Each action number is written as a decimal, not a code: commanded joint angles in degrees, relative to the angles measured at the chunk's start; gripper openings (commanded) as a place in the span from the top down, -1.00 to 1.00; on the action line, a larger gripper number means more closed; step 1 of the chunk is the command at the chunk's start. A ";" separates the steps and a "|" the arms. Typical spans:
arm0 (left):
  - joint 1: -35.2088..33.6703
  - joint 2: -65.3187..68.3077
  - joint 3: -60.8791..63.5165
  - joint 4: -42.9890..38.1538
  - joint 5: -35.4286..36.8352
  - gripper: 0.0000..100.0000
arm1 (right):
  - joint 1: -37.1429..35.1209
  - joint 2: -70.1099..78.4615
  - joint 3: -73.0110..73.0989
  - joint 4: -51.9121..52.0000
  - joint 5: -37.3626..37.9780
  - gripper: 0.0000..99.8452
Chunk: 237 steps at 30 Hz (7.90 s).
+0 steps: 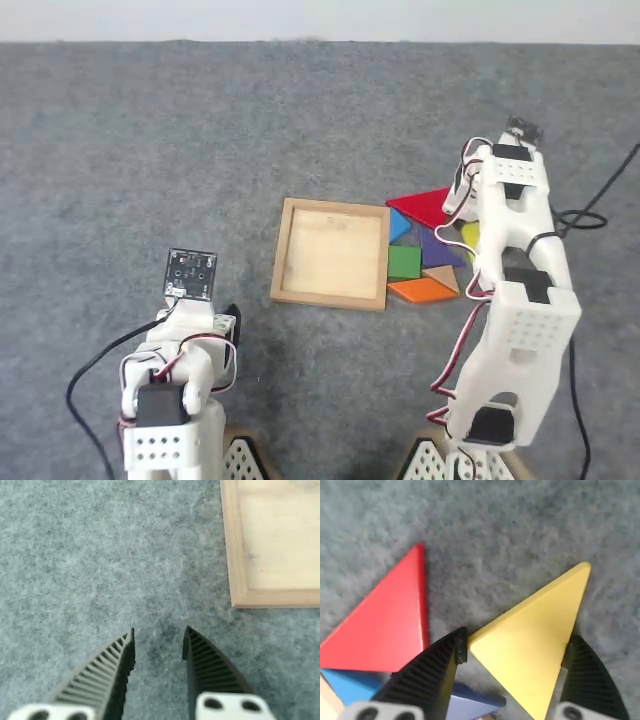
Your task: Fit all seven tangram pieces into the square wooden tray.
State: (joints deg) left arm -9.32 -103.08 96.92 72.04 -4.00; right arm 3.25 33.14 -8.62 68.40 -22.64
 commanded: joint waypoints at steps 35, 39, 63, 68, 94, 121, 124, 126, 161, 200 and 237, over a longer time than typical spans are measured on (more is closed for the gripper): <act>0.00 -1.58 -0.48 0.53 -0.35 0.69 | 4.09 -8.13 -1.93 6.37 5.45 0.48; 0.00 -1.58 -0.48 0.53 -0.35 0.69 | 1.98 -11.65 -1.93 7.96 7.30 0.48; 0.00 -1.58 -0.48 0.53 -0.35 0.69 | -36.97 -19.74 -2.37 8.66 58.90 0.47; 0.00 -1.58 -0.48 0.53 -0.35 0.69 | -37.67 -13.05 -6.24 9.19 62.77 0.48; 0.00 -1.58 -0.48 0.53 -0.35 0.69 | -38.37 4.35 -17.14 11.12 78.51 0.47; 0.00 -1.58 -0.48 0.53 -0.35 0.69 | -32.84 -12.70 -41.14 34.86 74.37 0.29; 0.00 -1.58 -0.48 0.53 -0.35 0.69 | -29.14 -19.21 -32.79 34.77 72.88 0.40; 0.00 -1.58 -0.48 0.53 -0.35 0.69 | -26.51 -22.20 -26.02 34.59 71.56 0.44; 0.00 -1.58 -0.48 0.53 -0.35 0.69 | -10.15 -6.81 -1.23 -2.51 89.76 0.17; 0.00 -1.58 -0.48 0.53 -0.35 0.69 | 8.04 12.18 -20.40 26.51 59.60 0.29; 0.00 -1.58 -0.48 0.53 -0.35 0.69 | 0.84 -1.54 -20.40 25.01 68.75 0.45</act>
State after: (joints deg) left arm -9.41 -103.08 96.92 72.04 -4.00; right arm 2.64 32.35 -27.78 94.24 43.47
